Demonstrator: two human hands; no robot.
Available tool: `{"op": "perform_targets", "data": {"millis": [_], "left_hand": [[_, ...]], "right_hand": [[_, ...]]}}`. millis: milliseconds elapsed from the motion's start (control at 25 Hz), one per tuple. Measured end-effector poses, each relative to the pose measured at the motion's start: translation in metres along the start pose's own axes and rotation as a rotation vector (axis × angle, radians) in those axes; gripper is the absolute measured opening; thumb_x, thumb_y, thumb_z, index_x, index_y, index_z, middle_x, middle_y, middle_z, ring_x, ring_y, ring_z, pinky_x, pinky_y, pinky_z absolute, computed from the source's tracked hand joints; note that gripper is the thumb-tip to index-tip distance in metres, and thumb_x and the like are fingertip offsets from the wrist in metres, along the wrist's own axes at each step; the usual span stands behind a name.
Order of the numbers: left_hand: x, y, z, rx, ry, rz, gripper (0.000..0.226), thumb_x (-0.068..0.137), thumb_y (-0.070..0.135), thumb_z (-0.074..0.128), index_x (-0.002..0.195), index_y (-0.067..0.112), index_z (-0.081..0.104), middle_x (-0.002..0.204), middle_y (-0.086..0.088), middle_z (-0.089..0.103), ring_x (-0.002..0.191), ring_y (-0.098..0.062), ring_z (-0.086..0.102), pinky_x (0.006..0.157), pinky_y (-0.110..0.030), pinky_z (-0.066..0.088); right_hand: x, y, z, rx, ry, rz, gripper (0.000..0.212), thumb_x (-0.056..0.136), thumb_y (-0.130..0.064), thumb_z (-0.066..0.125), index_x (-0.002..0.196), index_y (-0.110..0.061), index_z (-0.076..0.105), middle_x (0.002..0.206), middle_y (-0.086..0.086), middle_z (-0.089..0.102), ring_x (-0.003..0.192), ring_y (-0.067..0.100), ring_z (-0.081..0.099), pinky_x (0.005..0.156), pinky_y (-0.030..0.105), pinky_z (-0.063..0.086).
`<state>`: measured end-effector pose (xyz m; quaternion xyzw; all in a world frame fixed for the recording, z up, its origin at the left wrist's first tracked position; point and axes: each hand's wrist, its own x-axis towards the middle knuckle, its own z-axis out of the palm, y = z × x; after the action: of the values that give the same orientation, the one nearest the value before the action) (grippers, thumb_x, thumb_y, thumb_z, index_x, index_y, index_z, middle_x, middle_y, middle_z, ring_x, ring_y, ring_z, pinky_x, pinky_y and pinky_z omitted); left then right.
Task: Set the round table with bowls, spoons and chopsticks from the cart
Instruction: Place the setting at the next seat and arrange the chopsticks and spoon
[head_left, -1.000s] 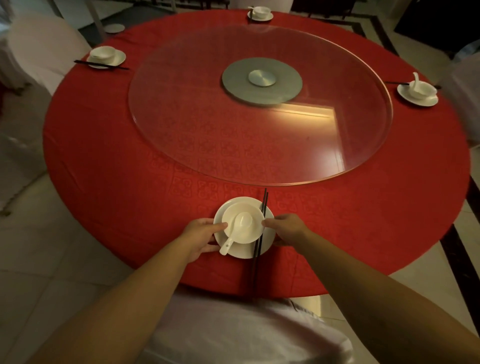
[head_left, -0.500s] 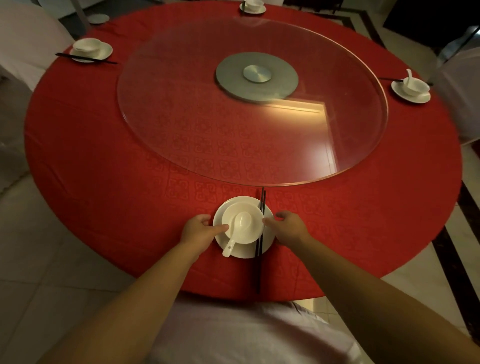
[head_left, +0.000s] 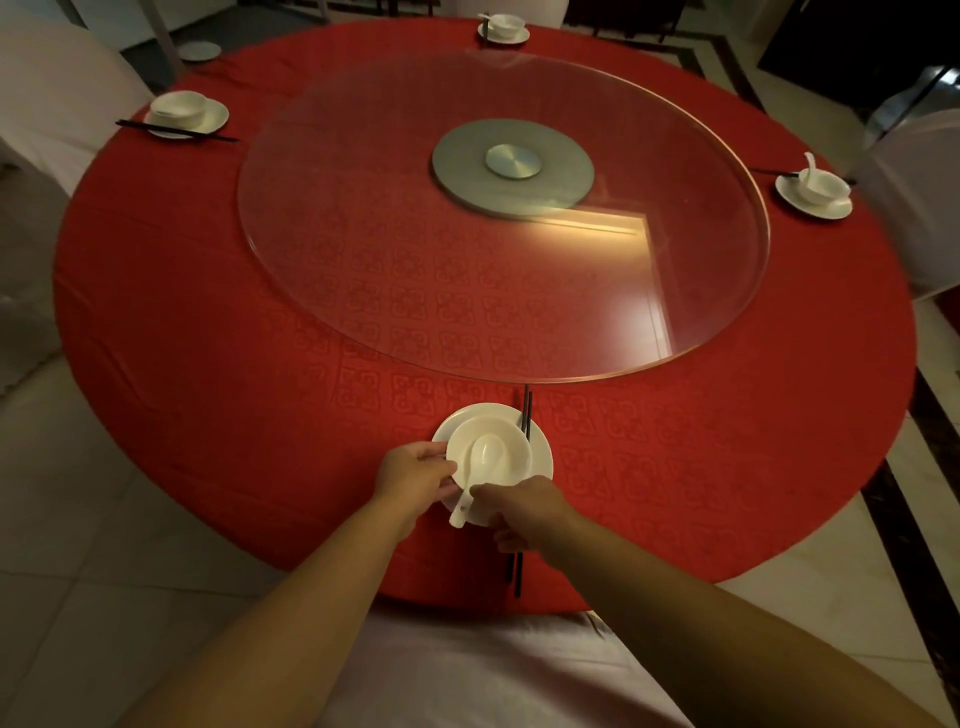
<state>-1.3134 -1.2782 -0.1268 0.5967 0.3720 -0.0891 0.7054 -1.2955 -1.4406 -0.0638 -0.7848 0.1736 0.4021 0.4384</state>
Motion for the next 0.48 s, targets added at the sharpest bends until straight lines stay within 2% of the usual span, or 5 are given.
{"op": "perform_targets", "data": {"millis": [120, 280, 480], "left_hand": [[-0.002, -0.003, 0.002, -0.028, 0.002, -0.024, 0.035, 0.085, -0.007, 0.067, 0.119, 0.000, 0.066, 0.102, -0.016, 0.073, 0.089, -0.028, 0.075, 0.066, -0.030, 0.062], [-0.007, -0.005, 0.005, -0.049, 0.019, -0.026, 0.034, 0.086, -0.009, 0.066, 0.118, -0.002, 0.066, 0.101, -0.017, 0.072, 0.087, -0.029, 0.074, 0.060, -0.027, 0.061], [-0.010, -0.004, 0.006, -0.065, 0.032, -0.038, 0.036, 0.085, -0.009, 0.067, 0.120, -0.001, 0.064, 0.106, -0.019, 0.071, 0.094, -0.031, 0.073, 0.067, -0.030, 0.063]], "right_hand": [[0.000, 0.002, 0.007, -0.049, -0.073, 0.068, 0.052, 0.075, -0.040, 0.082, 0.108, -0.003, 0.066, 0.093, 0.016, 0.074, 0.074, 0.025, 0.070, 0.064, 0.035, 0.062], [0.000, 0.008, 0.014, 0.062, -0.163, 0.102, 0.037, 0.084, -0.018, 0.076, 0.116, -0.003, 0.063, 0.094, 0.016, 0.073, 0.074, 0.025, 0.069, 0.067, 0.036, 0.062], [-0.001, 0.014, 0.006, 0.151, -0.171, 0.094, 0.030, 0.092, -0.005, 0.065, 0.120, 0.003, 0.060, 0.090, 0.016, 0.070, 0.070, 0.024, 0.069, 0.057, 0.032, 0.061]]}}
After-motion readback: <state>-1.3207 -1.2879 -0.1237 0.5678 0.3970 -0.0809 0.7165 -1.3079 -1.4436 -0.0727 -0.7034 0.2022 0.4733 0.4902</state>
